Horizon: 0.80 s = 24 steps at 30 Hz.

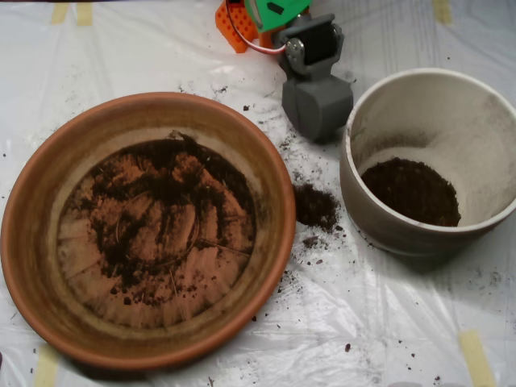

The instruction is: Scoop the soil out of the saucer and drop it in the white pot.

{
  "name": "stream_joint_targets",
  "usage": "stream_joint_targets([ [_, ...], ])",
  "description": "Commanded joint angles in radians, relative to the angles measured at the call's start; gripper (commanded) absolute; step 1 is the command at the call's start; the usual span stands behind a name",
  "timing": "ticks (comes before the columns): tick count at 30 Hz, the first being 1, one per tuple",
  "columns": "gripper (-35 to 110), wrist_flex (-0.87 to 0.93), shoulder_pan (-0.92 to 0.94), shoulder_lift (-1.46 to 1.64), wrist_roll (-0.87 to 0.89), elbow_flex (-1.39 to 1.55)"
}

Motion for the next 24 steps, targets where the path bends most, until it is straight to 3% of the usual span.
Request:
stream_joint_targets([
  [1,0,-0.015,0.015,0.072,0.026,-0.009],
  [11,5,-0.037,0.080,0.072,0.097,-0.002],
  [24,0,-0.037,0.080,0.072,0.095,-0.002],
])
